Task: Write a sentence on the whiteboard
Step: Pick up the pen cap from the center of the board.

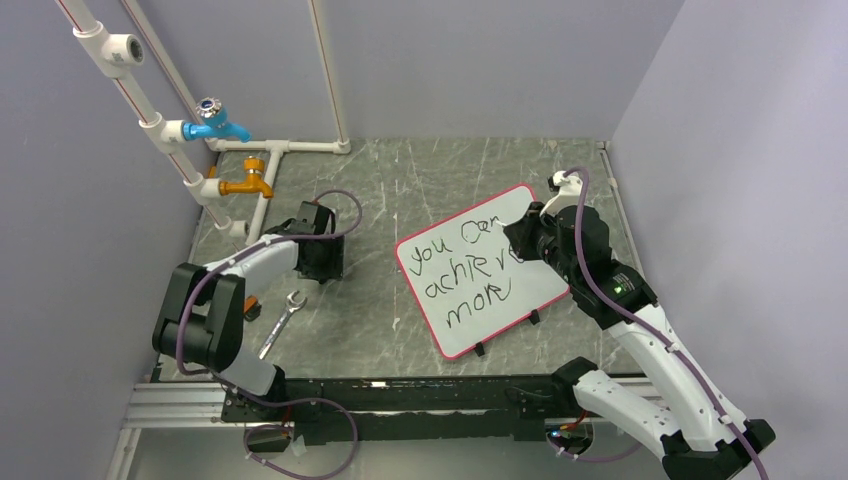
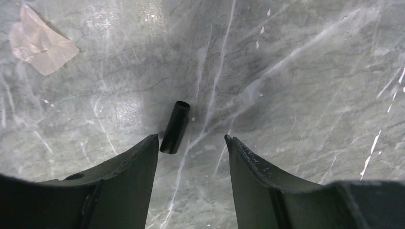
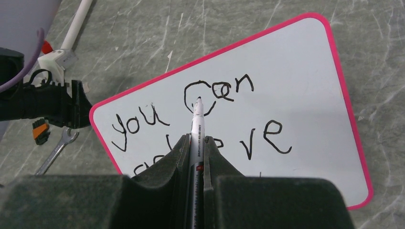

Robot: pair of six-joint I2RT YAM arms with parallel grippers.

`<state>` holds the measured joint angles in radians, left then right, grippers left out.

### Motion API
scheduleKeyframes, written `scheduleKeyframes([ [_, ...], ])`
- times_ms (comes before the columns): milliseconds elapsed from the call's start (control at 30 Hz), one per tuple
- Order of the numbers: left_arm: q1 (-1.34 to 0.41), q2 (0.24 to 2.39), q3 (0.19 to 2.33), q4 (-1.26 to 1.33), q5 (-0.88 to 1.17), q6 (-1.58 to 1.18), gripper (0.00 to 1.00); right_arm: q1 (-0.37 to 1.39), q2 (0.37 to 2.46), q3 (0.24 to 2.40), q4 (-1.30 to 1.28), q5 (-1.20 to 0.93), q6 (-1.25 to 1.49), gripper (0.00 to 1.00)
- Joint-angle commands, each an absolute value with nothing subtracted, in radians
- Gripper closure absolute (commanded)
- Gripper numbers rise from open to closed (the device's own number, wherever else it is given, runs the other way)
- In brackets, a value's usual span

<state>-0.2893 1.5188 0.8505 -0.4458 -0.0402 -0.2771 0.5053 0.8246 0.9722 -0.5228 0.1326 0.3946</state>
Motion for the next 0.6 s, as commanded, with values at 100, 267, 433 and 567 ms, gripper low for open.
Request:
scheduleKeyframes([
  [100,-0.268,1.585,0.863,-0.399,0.051,-0.305,0.52,0.505,0.823,1.009,-0.505,0.126,0.396,1.0],
  [267,-0.27,1.586,0.829,-0.366,0.083,-0.321,0.64,0.505,0.823,1.006,-0.505,0.138,0.393,1.0],
  [433,-0.272,1.568,0.779,-0.328,0.103,-0.325,0.71,0.505,0.829,1.0,-0.499,0.138,0.393,1.0],
  [567,-0.274,1.579,0.753,-0.307,0.126,-0.325,0.87,0.505,0.834,0.997,-0.494,0.138,0.394,1.0],
])
